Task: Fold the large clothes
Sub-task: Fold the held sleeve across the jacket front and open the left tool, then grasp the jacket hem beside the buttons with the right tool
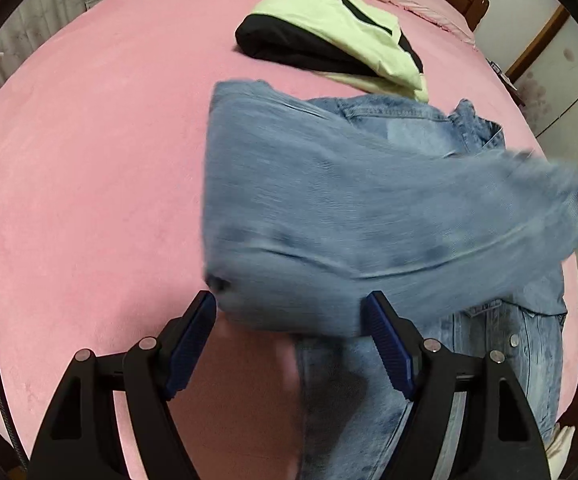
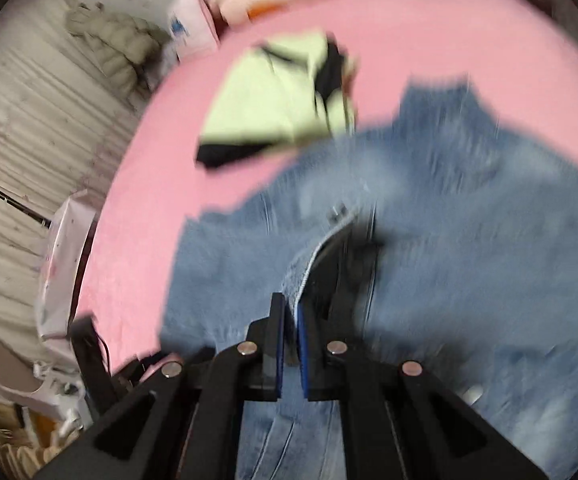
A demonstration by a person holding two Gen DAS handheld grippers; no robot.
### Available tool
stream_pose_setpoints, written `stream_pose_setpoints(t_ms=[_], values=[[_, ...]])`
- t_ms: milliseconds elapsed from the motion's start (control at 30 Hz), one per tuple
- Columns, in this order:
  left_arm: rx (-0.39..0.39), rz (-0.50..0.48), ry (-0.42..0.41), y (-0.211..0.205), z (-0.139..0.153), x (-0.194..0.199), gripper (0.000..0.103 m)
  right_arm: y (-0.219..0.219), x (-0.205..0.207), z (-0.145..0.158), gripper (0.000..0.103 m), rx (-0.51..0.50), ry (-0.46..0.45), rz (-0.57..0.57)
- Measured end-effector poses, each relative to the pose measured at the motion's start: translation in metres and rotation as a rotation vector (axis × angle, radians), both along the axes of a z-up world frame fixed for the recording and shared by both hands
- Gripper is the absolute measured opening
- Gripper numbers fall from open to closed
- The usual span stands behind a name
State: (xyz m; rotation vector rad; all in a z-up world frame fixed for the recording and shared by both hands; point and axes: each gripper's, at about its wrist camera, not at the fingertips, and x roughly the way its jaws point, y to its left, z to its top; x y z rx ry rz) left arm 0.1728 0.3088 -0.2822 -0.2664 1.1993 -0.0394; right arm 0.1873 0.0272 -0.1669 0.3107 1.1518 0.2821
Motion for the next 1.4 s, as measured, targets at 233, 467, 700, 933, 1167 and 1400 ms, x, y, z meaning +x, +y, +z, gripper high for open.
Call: stream_pose_setpoints(t_ms=[233,467,700,933,1167,1400], values=[[0.013,0.0,-0.053,-0.029,0.005,0.014,0.076,-0.045,0.011,0.077,0.005,-0.05,-0.206,-0.109],[0.059,-0.038,-0.091,-0.057,0.007,0.018,0.077,-0.069,-0.002,0.096,0.004,-0.148,-0.279,-0.171],[0.052,-0.045,-0.007,-0.059,-0.01,0.021,0.077,-0.139,-0.034,0.052,0.004,-0.29,-0.177,-0.359],[0.086,-0.073,0.03,-0.065,-0.023,0.025,0.077,-0.188,-0.045,-0.072,0.006,-0.395,0.201,-0.317],[0.078,-0.066,0.065,-0.061,-0.029,0.022,0.078,-0.228,-0.02,-0.09,0.017,-0.242,0.2,-0.379],[0.104,-0.048,0.082,-0.051,-0.029,0.009,0.079,-0.236,0.03,-0.127,0.02,-0.181,0.245,-0.305]])
